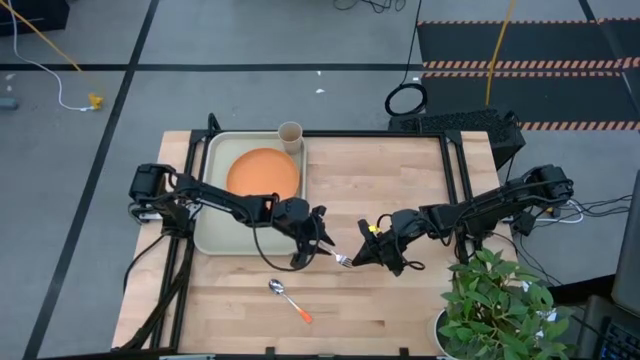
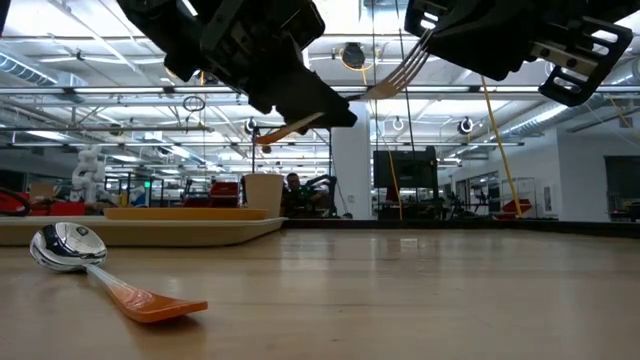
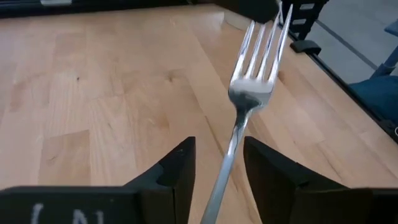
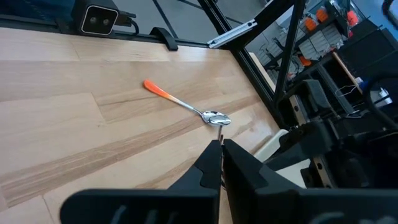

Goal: Pick and place plate/cup/fork/spoon on tray
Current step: Put the orange fork on the light brown tray

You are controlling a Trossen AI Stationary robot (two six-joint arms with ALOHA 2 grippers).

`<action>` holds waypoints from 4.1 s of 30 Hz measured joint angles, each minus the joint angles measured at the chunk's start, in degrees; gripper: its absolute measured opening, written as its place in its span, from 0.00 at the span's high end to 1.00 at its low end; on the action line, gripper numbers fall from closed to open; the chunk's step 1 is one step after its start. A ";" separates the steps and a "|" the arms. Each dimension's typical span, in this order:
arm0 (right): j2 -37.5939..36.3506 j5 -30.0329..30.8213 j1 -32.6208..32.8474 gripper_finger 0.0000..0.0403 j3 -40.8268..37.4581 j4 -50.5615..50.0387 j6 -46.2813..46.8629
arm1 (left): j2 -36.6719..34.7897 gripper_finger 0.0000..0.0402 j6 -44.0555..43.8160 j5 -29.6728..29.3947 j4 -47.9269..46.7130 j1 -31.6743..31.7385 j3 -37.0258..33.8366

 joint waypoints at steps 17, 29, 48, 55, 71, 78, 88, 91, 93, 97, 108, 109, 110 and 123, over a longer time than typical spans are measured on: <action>-0.04 0.32 -0.07 1.00 0.00 -0.07 1.64 | -0.04 0.97 1.46 4.65 0.03 0.67 -0.02; -0.04 4.13 -0.13 0.88 0.04 2.48 5.91 | -5.32 0.97 -0.55 -0.75 -9.49 0.69 -0.02; -0.58 11.09 0.00 0.79 0.02 6.88 15.17 | -14.13 0.99 -8.34 -13.14 -34.28 -6.30 -0.08; -0.35 20.02 0.02 0.79 0.04 14.55 34.24 | -14.19 0.98 -6.78 -14.34 -25.88 -5.91 -0.07; -0.29 38.88 13.27 0.79 0.04 10.75 -11.23 | -14.16 0.99 -14.93 12.62 -21.99 2.81 -0.09; 3.30 39.06 14.10 0.79 2.20 7.87 -20.13 | -12.95 0.97 -21.88 19.94 -22.12 4.83 -0.11; 15.65 43.12 15.36 0.79 10.67 9.92 -31.86 | -7.06 0.97 -25.66 23.94 -21.63 4.28 -0.15; 17.08 43.76 15.43 0.79 11.43 8.65 -32.96 | -6.49 0.97 -24.51 25.49 -22.32 4.39 -0.15; 17.31 43.76 15.39 0.79 11.65 8.39 -32.23 | -6.45 0.98 -23.53 27.02 -23.75 4.81 -0.15; 16.85 43.75 15.85 0.79 12.91 8.08 -31.73 | -6.55 0.97 -22.63 29.19 -26.54 5.97 -0.13; 17.44 42.21 16.13 0.79 13.29 4.33 -31.96 | -6.56 0.97 -22.61 33.00 -26.46 7.78 -0.13; 18.04 42.27 16.13 0.79 13.33 5.41 -32.45 | -6.56 0.97 -22.42 33.00 -26.26 7.78 -0.13; 18.54 42.27 16.13 0.79 13.33 6.05 -32.99 | -6.56 0.97 -22.36 33.00 -26.20 7.78 -0.13; 27.06 47.31 15.87 0.79 17.81 10.62 -41.33 | -6.56 0.98 -22.88 32.72 -25.54 6.51 -0.13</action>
